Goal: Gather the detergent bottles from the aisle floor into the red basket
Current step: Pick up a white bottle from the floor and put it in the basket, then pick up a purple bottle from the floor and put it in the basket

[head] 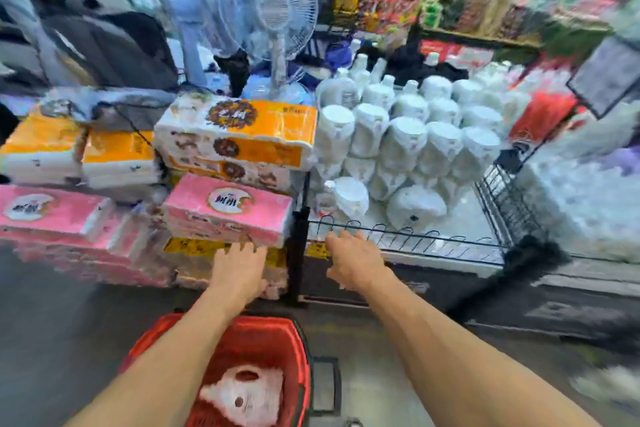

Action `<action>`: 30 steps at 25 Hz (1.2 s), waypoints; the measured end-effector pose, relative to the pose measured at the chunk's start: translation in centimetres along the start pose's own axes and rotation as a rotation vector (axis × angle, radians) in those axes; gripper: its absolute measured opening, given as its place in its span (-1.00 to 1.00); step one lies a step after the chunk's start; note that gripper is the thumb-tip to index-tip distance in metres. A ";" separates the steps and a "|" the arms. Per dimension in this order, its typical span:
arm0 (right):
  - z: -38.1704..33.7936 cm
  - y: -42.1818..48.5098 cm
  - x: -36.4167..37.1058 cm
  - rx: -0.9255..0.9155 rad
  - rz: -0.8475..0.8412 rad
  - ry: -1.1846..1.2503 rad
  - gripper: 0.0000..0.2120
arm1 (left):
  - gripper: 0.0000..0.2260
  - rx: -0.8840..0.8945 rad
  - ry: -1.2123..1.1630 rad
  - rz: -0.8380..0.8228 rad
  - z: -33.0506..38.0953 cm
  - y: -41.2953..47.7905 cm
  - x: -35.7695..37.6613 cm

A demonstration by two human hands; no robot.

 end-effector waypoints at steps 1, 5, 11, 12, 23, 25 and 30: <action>2.5 -1.3 -0.6 0.052 -0.007 0.007 -0.54 | -0.46 0.054 0.016 0.021 2.4 0.7 -1.4; 16.2 -9.2 -2.0 0.315 0.028 0.073 -0.58 | -0.51 0.308 0.063 0.110 16.4 2.9 -8.1; 36.2 -29.5 -1.7 0.799 0.116 0.200 -0.55 | -0.62 0.705 0.033 0.251 40.4 0.3 -16.2; 38.9 -34.1 -1.2 0.897 0.132 0.224 -0.54 | -0.61 0.771 0.032 0.264 44.4 -1.1 -17.4; 53.3 -64.5 5.8 1.606 0.253 0.446 -0.65 | -0.52 1.387 0.183 0.363 78.9 -15.5 -22.2; 55.2 -65.2 7.3 1.655 0.253 0.489 -0.64 | -0.56 1.477 0.195 0.392 83.6 -16.7 -22.0; 56.9 -63.9 8.3 1.714 0.316 0.613 -0.65 | -0.56 1.597 0.223 0.342 90.9 -16.0 -22.5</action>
Point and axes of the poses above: each hand's wrist, its own y-axis towards the middle knuckle, its own x-axis out of the palm, z = x × y, the point moved 6 cm from there along y, towards the middle knuckle, and after that the axes turned 4 degrees about y, right-handed, at the moved point
